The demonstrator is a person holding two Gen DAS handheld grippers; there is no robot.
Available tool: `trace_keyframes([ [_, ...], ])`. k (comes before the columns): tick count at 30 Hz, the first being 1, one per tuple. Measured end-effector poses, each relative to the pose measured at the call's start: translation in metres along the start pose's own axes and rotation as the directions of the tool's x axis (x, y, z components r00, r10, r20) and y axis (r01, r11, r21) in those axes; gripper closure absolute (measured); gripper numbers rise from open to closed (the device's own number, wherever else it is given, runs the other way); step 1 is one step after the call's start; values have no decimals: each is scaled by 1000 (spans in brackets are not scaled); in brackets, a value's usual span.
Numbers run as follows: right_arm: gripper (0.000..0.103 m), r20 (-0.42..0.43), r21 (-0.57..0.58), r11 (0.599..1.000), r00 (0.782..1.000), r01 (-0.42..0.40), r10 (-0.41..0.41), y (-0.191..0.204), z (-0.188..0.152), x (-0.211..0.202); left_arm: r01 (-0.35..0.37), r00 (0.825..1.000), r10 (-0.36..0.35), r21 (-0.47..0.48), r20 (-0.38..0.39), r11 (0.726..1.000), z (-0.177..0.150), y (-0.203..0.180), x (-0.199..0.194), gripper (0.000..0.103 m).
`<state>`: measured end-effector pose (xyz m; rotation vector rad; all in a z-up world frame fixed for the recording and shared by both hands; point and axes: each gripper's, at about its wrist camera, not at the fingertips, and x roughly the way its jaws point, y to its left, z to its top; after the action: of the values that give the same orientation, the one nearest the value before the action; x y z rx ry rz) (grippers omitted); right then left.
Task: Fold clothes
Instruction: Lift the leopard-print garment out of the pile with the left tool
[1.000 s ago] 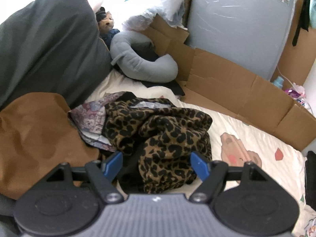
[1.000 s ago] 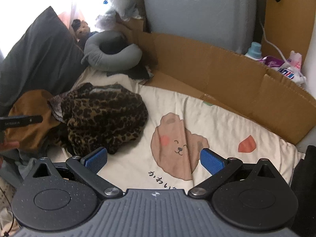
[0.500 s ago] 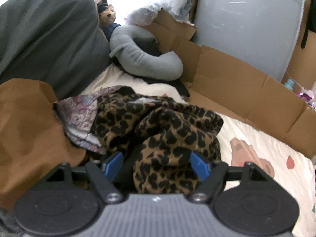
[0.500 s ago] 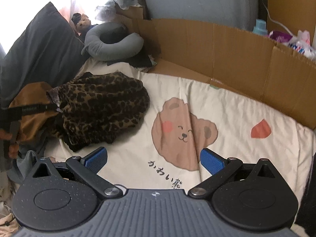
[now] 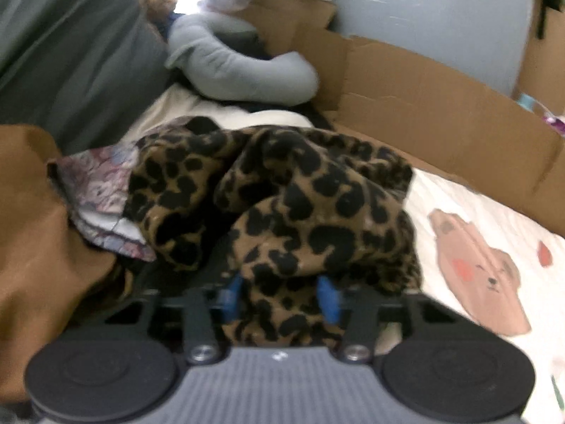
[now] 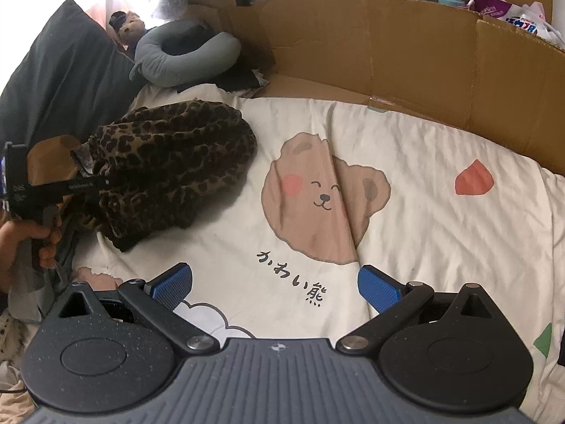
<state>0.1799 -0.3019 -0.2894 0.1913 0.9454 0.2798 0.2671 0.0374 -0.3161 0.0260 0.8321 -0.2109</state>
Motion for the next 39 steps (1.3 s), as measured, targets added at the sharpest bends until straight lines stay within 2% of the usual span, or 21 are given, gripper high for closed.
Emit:
trace_keyframes([
  [1,0,4,1,1000,1000,2,-2,-1,0,-1,24,1000,-24,-29,-2,999,0,2,-1,75],
  [2,0,7,2,1000,1000,3,-3,-1,1,-1,48,999,-49,-57,-4,997,0,4,-1,86],
  [4,0,8,4,1000,1000,9,-9,-3,0,-1,96,995,-98,-96,-19,991,-1,5,-2,97],
  [8,0,7,19,1000,1000,17,-18,-8,-2,-1,160,986,-163,-89,-29,983,-5,-10,-8,100],
  [11,0,8,33,999,1000,19,-20,-12,-3,-1,248,966,-254,-106,-45,963,-10,-25,-13,101],
  [21,1,31,52,998,999,26,-28,-21,1,-6,443,890,-451,-111,-67,890,-11,-81,-24,101],
  [28,1,55,69,997,998,27,-31,-28,5,-11,536,841,-542,-123,-10,835,5,-102,-37,102],
  [32,1,65,81,996,997,32,-37,-33,7,-13,583,808,-589,-120,-17,804,5,-119,-43,101],
  [34,1,67,86,996,997,36,-42,-35,7,-14,584,803,-590,-90,-78,807,-3,-130,-41,100],
  [36,1,65,90,995,997,39,-45,-37,6,-14,593,789,-604,-112,-117,797,-9,-131,-38,94],
  [38,1,62,91,995,997,40,-46,-38,5,-14,604,775,-618,-130,-136,786,-14,-126,-38,76],
  [39,1,62,93,995,997,41,-47,-38,4,-14,600,779,-612,-123,-133,790,-15,-122,-42,72],
])
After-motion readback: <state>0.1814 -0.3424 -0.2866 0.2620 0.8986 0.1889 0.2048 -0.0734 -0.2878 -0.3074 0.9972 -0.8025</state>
